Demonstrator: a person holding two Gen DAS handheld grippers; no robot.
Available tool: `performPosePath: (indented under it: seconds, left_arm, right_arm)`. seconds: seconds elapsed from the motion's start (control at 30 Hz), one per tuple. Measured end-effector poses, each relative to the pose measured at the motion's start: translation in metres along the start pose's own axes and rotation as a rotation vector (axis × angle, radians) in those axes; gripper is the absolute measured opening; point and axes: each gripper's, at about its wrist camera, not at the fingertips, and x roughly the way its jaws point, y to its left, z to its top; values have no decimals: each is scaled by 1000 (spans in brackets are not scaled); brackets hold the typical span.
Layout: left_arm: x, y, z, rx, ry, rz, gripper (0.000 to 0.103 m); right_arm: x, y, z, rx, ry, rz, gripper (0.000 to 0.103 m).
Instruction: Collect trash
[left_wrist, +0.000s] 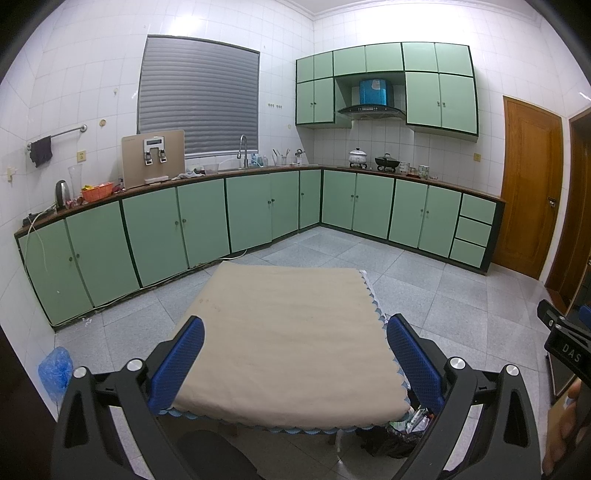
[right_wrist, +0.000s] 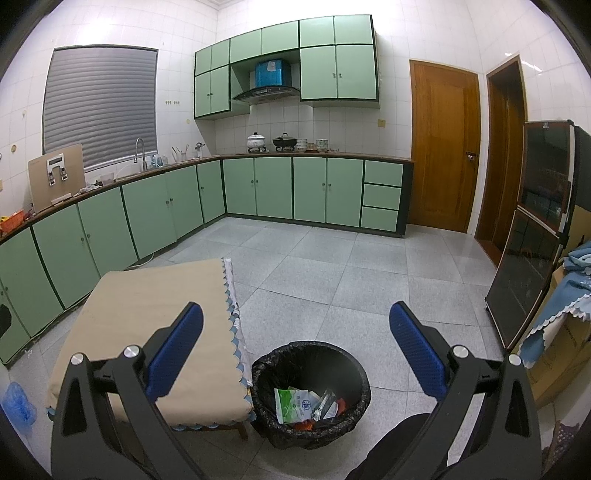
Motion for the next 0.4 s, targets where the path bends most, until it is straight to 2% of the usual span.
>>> performPosePath:
  seconds: [0.4]
  left_arm:
    - [5,1,-4,5,5,3,97]
  right_arm:
    - [0,-2,-2,2,0,-2,98]
